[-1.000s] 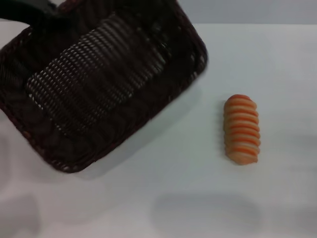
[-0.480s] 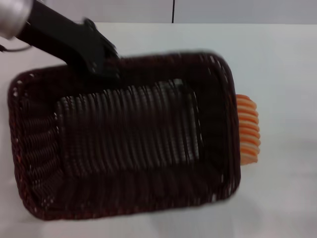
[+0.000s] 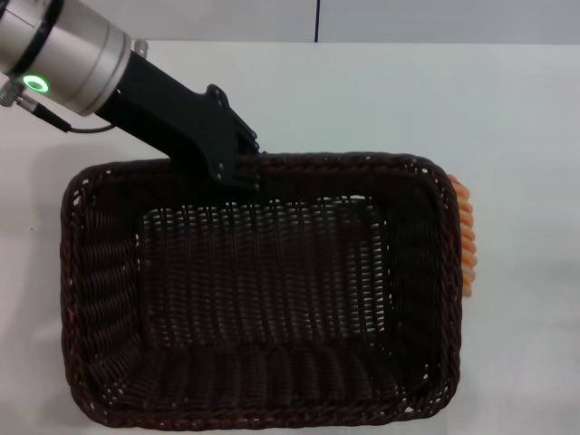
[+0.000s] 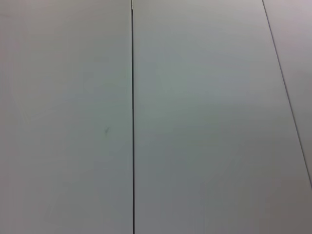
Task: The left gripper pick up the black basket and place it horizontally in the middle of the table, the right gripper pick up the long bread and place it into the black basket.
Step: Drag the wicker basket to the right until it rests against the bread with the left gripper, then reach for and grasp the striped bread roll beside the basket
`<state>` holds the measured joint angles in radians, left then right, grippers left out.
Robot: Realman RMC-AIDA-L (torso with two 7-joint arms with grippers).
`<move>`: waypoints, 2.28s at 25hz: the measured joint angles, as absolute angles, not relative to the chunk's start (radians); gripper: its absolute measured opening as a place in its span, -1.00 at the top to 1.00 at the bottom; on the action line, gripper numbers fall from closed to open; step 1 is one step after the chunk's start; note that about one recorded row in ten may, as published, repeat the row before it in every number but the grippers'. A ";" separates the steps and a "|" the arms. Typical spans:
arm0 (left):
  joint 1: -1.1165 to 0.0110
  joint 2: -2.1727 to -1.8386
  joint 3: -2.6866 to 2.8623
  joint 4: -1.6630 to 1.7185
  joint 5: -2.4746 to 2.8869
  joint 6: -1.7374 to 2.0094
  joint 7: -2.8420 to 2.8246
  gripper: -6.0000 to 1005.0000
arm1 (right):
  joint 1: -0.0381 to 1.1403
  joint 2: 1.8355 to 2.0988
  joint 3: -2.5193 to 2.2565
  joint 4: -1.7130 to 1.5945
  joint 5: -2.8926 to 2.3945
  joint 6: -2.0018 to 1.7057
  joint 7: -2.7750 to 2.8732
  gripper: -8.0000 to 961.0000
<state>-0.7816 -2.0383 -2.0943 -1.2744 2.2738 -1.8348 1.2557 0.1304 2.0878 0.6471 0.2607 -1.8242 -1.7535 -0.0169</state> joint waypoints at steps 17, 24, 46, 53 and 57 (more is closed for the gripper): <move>-0.774 -2.056 -2.061 -1.258 2.315 -1.759 1.314 0.00 | 0.125 2.088 0.646 0.261 -1.826 -1.766 -0.017 -0.48; -0.769 -2.057 -2.183 -1.257 2.253 -1.595 1.305 0.00 | 0.122 2.088 0.640 0.262 -1.826 -1.766 -0.015 -0.48; -0.334 -2.055 -2.557 -0.964 1.177 -1.297 1.691 0.00 | 0.152 2.084 0.301 0.440 -1.828 -1.585 0.026 -0.47; -0.295 -2.053 -2.592 -0.968 1.159 -1.359 1.685 0.01 | 0.189 2.084 0.228 0.458 -1.828 -1.436 0.052 -0.45; -0.281 -2.056 -2.598 -0.968 1.155 -1.368 1.686 0.01 | 0.205 2.084 0.200 0.458 -1.829 -1.370 0.080 -0.44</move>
<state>-0.2813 -2.0559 -2.5980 -0.9685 1.1553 -1.3684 1.6860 0.2052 2.0842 0.2000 0.4583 -1.8289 -1.3703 0.0804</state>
